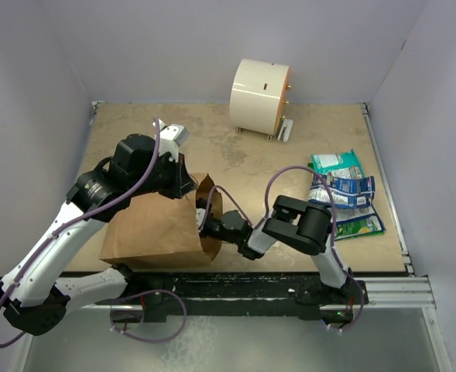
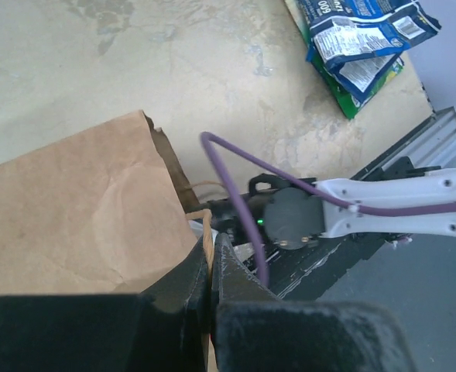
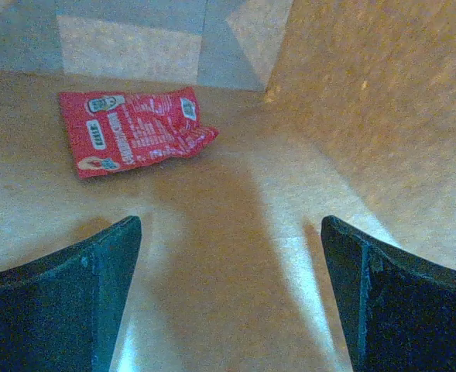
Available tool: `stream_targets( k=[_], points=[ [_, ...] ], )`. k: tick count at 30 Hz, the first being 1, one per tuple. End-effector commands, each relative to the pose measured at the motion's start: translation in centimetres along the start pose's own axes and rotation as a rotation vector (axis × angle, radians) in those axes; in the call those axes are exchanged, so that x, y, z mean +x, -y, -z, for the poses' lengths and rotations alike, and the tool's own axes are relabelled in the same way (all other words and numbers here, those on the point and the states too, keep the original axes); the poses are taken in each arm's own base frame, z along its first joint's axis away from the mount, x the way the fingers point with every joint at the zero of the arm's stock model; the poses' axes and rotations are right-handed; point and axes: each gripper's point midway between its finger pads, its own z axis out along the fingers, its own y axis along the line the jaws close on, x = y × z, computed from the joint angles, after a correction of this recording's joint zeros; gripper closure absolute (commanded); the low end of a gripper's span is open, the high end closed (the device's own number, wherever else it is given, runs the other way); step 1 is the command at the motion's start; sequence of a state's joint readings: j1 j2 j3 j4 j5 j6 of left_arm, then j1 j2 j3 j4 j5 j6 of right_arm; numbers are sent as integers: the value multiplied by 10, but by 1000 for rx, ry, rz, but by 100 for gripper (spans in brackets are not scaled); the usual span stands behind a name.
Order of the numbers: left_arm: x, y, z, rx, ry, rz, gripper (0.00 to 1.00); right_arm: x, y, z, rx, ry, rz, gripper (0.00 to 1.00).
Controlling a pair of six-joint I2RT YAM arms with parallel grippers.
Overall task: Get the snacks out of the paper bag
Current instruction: Take out the snack from the paper bag.
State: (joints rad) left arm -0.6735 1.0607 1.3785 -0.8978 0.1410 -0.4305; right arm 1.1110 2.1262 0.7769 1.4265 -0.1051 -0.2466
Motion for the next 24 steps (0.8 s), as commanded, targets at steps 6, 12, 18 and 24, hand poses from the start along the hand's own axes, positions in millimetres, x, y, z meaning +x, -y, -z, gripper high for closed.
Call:
stream_targets(
  k=[6,12,18,24],
  points=[
    [-26,11,10,36,94,-21,100,-47,-14,3,-90,94,157,8],
    [-34,32,14,148,109,-63,100,-42,-18,-27,-95,125,104,20],
    [-36,45,16,220,105,-100,100,-40,-26,-44,-136,136,82,22],
    [-37,53,7,266,61,-135,100,-39,-30,-61,-186,110,152,1]
  ],
)
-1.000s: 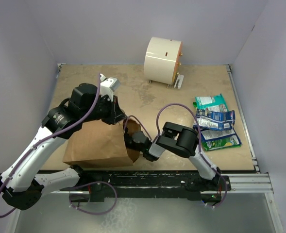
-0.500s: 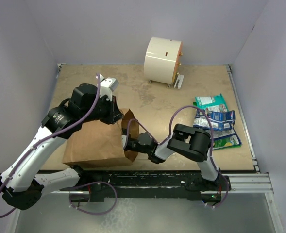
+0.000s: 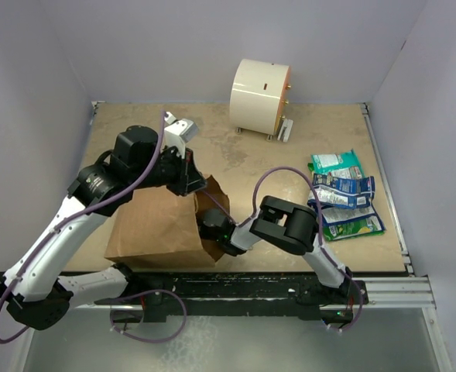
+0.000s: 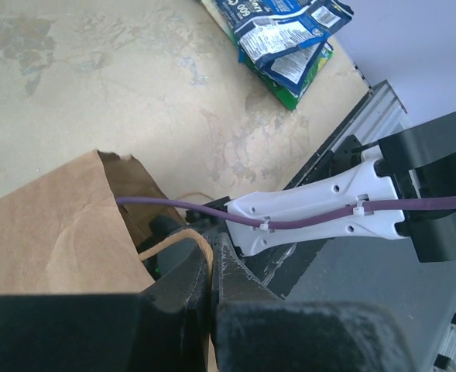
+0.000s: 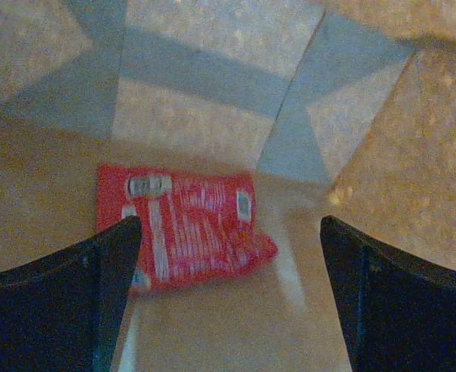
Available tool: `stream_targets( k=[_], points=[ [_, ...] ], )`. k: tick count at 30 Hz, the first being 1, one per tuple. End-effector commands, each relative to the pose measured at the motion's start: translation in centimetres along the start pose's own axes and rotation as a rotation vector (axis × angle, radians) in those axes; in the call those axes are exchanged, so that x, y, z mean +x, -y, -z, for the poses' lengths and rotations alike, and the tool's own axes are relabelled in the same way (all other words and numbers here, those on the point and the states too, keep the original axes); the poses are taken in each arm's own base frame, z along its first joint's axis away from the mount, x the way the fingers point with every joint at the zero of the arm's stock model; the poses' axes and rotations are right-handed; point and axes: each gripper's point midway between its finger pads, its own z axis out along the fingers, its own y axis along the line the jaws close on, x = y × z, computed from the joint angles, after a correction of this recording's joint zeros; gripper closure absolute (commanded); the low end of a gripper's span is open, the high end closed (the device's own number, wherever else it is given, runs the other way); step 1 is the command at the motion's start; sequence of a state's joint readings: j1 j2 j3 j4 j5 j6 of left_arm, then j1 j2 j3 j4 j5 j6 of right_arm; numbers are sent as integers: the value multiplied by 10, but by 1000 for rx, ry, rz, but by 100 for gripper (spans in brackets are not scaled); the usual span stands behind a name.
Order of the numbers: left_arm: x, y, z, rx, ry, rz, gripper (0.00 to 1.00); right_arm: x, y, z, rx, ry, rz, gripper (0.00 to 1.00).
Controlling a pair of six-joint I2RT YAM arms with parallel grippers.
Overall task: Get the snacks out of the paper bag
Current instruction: Take out the snack from the paper bag.
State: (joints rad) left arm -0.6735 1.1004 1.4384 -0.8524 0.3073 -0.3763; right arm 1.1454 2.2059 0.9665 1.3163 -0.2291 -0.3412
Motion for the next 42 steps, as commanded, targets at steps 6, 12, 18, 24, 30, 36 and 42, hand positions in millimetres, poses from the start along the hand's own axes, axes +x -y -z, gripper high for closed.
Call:
stream_targets(
  k=[6,12,18,24,30,36,42],
  points=[
    [-24,21,-10,120,27,-70,100,-6,-1,-46,-95,-8,65,0],
    [-18,20,-6,114,14,-61,100,32,-3,-55,-37,-88,-65,1],
    [-2,15,-1,95,-5,-23,100,71,9,-50,38,-185,-204,33],
    [16,-10,7,-40,-14,8,100,69,31,-30,90,-193,-210,65],
    [26,-43,14,-224,-20,29,100,49,52,-7,151,-187,-187,86],
    [28,-60,17,-319,-12,33,100,37,57,25,182,-215,-146,96],
    [37,-64,16,-322,-29,20,100,32,69,68,269,-267,-123,100]
  ],
)
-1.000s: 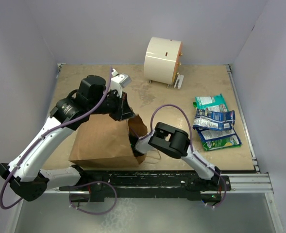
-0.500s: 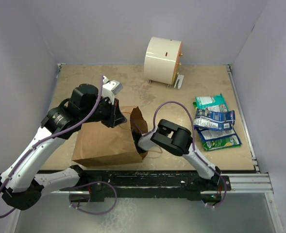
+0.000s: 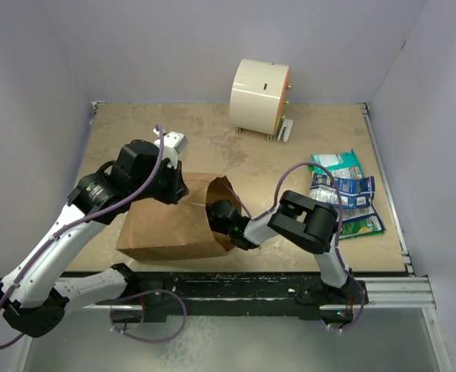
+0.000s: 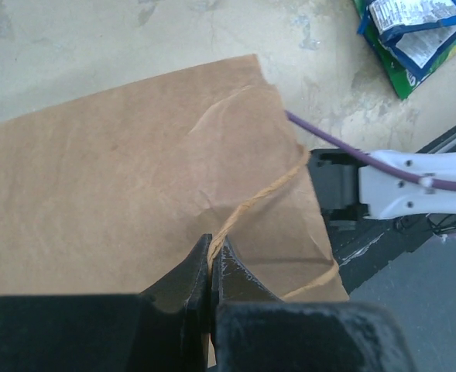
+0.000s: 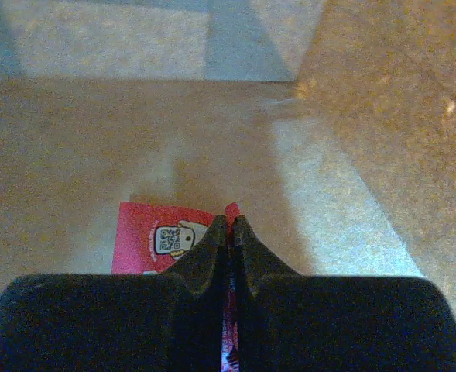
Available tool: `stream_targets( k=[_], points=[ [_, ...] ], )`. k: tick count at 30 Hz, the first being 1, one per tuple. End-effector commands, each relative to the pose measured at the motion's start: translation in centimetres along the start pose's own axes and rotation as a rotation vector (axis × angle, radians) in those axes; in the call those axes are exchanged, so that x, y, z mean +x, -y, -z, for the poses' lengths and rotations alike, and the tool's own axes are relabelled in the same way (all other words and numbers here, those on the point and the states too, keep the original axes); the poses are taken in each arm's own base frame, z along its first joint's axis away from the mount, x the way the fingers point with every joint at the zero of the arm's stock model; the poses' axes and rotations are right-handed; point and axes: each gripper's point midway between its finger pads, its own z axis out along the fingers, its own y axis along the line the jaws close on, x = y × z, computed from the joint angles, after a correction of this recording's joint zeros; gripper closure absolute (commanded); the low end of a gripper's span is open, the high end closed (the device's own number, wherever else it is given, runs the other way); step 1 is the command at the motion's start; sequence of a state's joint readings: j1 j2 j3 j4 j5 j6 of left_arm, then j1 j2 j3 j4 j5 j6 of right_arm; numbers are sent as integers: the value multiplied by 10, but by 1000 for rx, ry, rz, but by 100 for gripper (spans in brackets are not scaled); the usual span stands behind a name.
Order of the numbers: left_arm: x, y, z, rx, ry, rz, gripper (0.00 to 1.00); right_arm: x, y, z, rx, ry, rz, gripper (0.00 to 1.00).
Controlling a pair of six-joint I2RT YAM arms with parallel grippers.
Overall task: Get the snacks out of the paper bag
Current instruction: Take out the snack from the paper bag, then place the snack at the center of the board.
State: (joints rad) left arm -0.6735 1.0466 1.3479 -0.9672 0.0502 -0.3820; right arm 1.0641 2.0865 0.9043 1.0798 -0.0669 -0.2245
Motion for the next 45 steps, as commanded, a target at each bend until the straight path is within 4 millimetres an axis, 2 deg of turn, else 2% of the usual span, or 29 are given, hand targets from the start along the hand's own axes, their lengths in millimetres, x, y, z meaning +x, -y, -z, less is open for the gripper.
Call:
stream_targets(
  k=[1,6,9,11,14,23,29,34,40,43,45],
  points=[
    [3,-9,4,-30,28,-13,100,-6,30,32,118,-21,17,100],
    [19,-13,4,-22,5,-29,100,-6,35,72,141,-29,47,100],
    [23,-15,2,-26,-2,-35,100,-15,28,90,107,11,52,100],
    [22,-14,1,-23,-1,-37,100,-26,17,95,46,62,63,100],
    [17,-10,-2,-8,4,-40,100,-29,6,98,-3,108,63,100],
    [-3,1,-3,19,34,-15,100,-38,11,99,35,149,32,100],
    [-21,3,-5,-10,66,57,100,-63,18,119,45,143,0,100],
    [-38,6,-7,-14,111,86,100,-76,25,157,70,72,-20,100],
    [-65,5,-10,-54,169,123,100,-94,48,213,191,-12,-96,100],
    [-87,15,-11,-11,219,120,100,-91,77,245,380,-93,-165,100],
    [-103,25,-12,30,254,110,100,-94,107,270,574,-125,-207,100]
  ],
)
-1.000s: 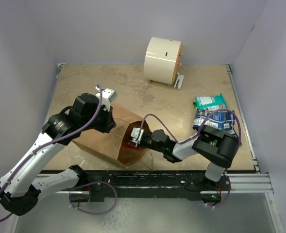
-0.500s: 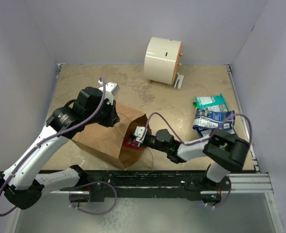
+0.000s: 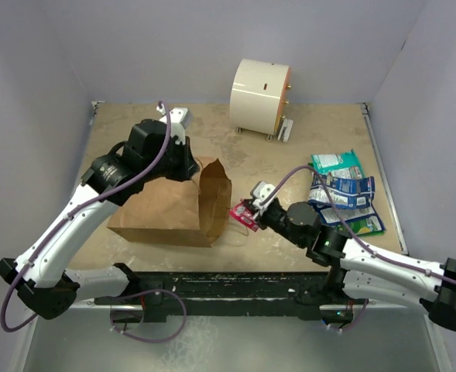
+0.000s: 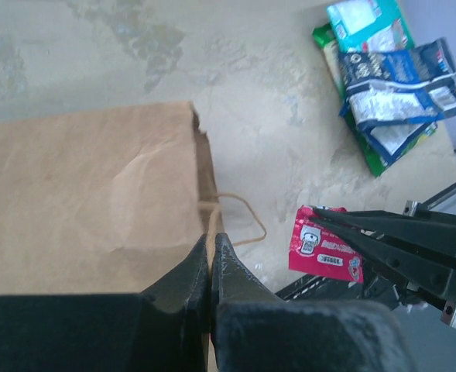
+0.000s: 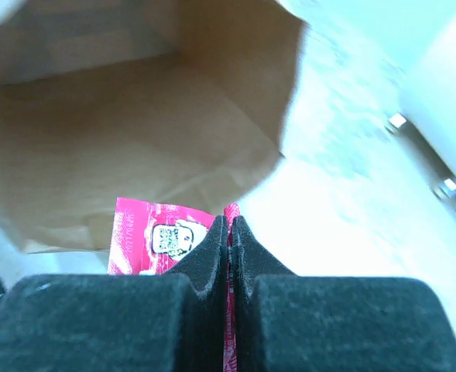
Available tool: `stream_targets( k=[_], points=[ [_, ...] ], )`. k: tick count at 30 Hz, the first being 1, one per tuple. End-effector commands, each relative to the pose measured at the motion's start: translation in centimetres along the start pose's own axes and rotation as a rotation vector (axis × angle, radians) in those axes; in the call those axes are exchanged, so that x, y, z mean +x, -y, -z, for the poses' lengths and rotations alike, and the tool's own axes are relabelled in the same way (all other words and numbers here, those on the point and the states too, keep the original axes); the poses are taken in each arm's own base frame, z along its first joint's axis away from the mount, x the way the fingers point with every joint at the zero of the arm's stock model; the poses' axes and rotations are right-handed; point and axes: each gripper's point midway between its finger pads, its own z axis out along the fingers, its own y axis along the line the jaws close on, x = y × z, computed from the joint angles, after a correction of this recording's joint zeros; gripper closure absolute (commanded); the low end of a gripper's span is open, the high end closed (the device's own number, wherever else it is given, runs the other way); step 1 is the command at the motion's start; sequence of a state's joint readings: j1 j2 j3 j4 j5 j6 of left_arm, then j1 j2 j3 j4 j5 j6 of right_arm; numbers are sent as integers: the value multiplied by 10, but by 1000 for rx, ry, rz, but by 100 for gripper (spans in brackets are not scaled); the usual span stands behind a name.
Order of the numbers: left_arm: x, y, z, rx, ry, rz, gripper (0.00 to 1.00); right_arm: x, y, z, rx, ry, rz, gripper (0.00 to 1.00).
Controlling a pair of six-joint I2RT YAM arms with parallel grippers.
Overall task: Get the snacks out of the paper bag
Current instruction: Place the snack at the center of the board, then adjust the paper bag at the center of the board.
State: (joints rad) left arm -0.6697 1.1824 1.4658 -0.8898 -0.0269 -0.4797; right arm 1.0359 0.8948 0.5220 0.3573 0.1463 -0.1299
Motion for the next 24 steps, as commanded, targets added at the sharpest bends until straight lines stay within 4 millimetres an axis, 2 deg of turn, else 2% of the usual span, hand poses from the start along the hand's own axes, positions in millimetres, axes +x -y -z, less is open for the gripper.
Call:
stream_targets(
  k=[1,4,9,11,14,17,21,24],
  points=[
    [-60,31,7,110,182,15,100,5,75,40,427,-161,-92,100],
    [-88,50,9,175,236,-8,100,0,121,57,637,-199,-115,100],
    [-128,82,16,282,302,-53,100,-4,186,80,858,-222,-180,100],
    [-142,93,24,320,332,-65,100,-4,202,88,908,-220,-202,100],
    [-153,102,33,354,357,-76,100,4,224,100,978,-246,-246,100],
    [-148,99,32,350,345,-72,100,16,242,114,1050,-275,-270,100],
    [-116,85,8,307,255,-40,100,22,263,133,1126,-275,-305,100],
    [-99,77,-1,289,212,-37,100,22,275,141,1154,-262,-332,100]
  ],
)
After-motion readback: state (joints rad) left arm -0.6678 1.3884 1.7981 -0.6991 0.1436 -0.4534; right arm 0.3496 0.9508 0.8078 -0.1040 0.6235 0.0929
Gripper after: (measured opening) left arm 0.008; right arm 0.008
